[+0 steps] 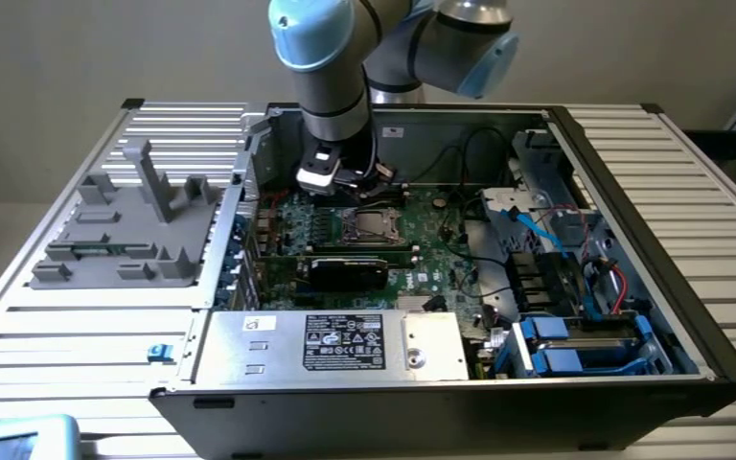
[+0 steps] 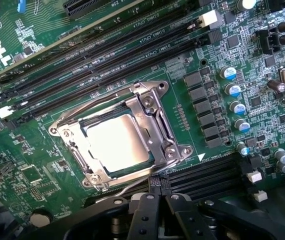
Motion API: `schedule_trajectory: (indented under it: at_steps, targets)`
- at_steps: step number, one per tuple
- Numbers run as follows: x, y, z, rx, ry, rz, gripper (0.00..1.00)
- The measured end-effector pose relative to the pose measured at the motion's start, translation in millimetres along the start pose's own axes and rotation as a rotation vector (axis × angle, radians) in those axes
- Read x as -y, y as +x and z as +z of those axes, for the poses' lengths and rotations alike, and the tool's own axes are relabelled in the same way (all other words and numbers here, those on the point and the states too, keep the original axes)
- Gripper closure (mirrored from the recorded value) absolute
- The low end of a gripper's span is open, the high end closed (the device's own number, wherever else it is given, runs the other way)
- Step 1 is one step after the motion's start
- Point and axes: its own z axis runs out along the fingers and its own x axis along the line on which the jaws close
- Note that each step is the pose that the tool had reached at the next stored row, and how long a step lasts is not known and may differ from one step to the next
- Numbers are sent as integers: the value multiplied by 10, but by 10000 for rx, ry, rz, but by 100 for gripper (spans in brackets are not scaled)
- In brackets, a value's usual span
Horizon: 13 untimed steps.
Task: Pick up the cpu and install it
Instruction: 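Install the first cpu locking lever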
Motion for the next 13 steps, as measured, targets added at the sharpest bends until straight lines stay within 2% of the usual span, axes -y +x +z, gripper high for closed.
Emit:
schedule_trajectory:
  at_steps: [7, 13]
  targets:
    - [15, 37, 8, 7, -7, 4, 89]
    - [16, 42, 4, 69, -48, 20, 89]
